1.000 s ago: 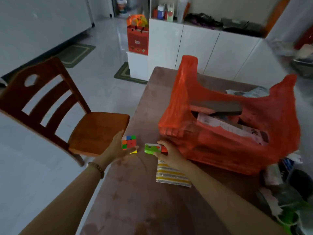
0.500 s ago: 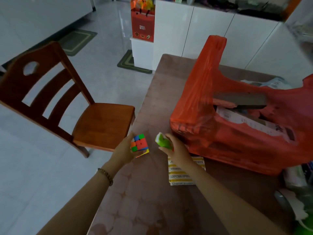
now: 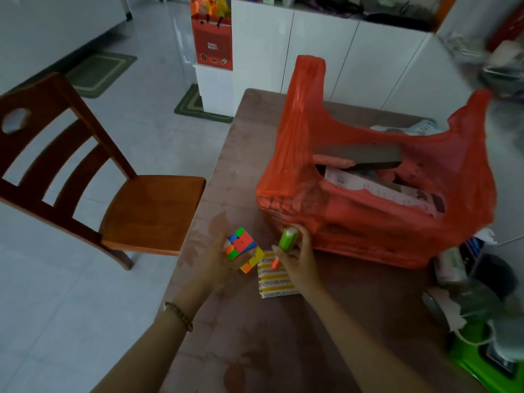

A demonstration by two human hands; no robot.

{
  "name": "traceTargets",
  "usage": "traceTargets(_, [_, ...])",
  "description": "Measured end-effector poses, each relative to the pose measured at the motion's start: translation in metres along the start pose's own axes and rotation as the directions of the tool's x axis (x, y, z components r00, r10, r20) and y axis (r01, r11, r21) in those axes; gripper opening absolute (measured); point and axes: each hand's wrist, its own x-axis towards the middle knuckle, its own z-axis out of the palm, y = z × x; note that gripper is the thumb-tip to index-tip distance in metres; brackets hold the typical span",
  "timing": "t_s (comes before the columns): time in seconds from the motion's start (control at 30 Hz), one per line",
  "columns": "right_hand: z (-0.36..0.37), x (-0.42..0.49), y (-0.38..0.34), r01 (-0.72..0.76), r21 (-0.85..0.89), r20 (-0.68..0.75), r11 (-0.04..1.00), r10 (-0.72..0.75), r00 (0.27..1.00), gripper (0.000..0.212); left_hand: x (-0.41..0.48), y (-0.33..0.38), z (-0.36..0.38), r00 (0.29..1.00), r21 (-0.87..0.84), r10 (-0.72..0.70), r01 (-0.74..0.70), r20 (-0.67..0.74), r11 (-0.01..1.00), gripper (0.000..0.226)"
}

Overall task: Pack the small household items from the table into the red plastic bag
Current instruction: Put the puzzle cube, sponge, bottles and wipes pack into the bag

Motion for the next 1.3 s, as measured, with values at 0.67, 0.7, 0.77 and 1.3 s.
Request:
traceTargets(0.67, [-0.227,0.099,-0.130,0.166,-0.224,-0.056,0.960,-0.182,0.982,0.050,0.018,0.270,0.050,0.847,-0.177,0.509,-0.484,0.154,0.857,0.039])
traceTargets(0.7, [-0.233,0.107,-0.116,0.130,-0.270,-0.009,0.954,-0.137,0.991,0.051,0.030,0.273,0.058,0.844,-0.127,0.509,-0.493,0.168,0.861,0.041])
traceTargets(0.77, [-0.240,0.112,-0.096,0.078,-0.341,0.047,0.937,-0.066,0.997,0.052,0.048,0.276,0.073,0.833,0.002,0.510,-0.523,0.214,0.853,0.045])
traceTargets(1.3, [-0.252,0.089,-0.110,-0.140,-0.046,0.086,0.989,0.144,0.986,0.032,0.095,0.267,0.150,0.830,0.395,0.485,-0.558,0.275,0.730,0.055])
